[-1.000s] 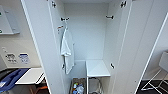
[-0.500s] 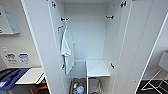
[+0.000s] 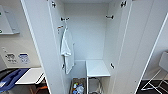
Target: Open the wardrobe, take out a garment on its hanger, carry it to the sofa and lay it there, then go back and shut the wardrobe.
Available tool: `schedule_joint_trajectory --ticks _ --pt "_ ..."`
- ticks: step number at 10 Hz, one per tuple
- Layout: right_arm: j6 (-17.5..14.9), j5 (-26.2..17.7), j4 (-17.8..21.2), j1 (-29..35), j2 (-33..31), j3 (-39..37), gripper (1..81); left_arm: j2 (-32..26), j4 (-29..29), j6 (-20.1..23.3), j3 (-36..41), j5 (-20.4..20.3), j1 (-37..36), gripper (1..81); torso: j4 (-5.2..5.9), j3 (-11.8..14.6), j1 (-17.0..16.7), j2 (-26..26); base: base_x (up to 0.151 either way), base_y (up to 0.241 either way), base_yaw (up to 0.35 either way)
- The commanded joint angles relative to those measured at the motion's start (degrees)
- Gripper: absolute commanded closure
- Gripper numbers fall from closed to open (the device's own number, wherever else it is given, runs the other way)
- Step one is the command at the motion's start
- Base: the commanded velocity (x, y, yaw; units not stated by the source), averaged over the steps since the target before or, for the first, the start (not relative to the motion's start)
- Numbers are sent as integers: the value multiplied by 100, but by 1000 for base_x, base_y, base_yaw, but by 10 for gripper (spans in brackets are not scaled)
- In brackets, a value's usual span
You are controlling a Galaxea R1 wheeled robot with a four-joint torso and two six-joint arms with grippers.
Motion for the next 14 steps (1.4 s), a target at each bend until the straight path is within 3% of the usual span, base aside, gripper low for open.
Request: schedule_joint_trajectory --ticks 1,5,7,9,11,14 --pt "424 79 199 846 -1231 480 10 -1970 -130 -759 1230 -547 -577 10 0 0 3 0 0 0 0" --pt "881 211 243 1908 -2347 332 10 -3236 -130 -1725 1354 -837 -1069 10 0 0 3 0 0 0 0" --pt "934 106 251 2717 -2587 -118 10 -3721 -130 -2061 1328 -837 -1377 10 0 -2 3 0 0 0 0" --pt "908 -465 84 3703 -2560 -742 10 -4116 -130 -2473 1231 -819 -1684 10 0 -2 3 2 0 0 0" --pt "908 -956 -319 4658 -2543 -1172 10 -4537 -138 -2702 1249 -793 -2008 10 0 -7 3 2 0 0 0" --pt "837 -1466 -574 5627 -2691 -1708 10 -4960 -174 -2729 1240 -662 -2502 10 0 -9 10 4 0 0 0"
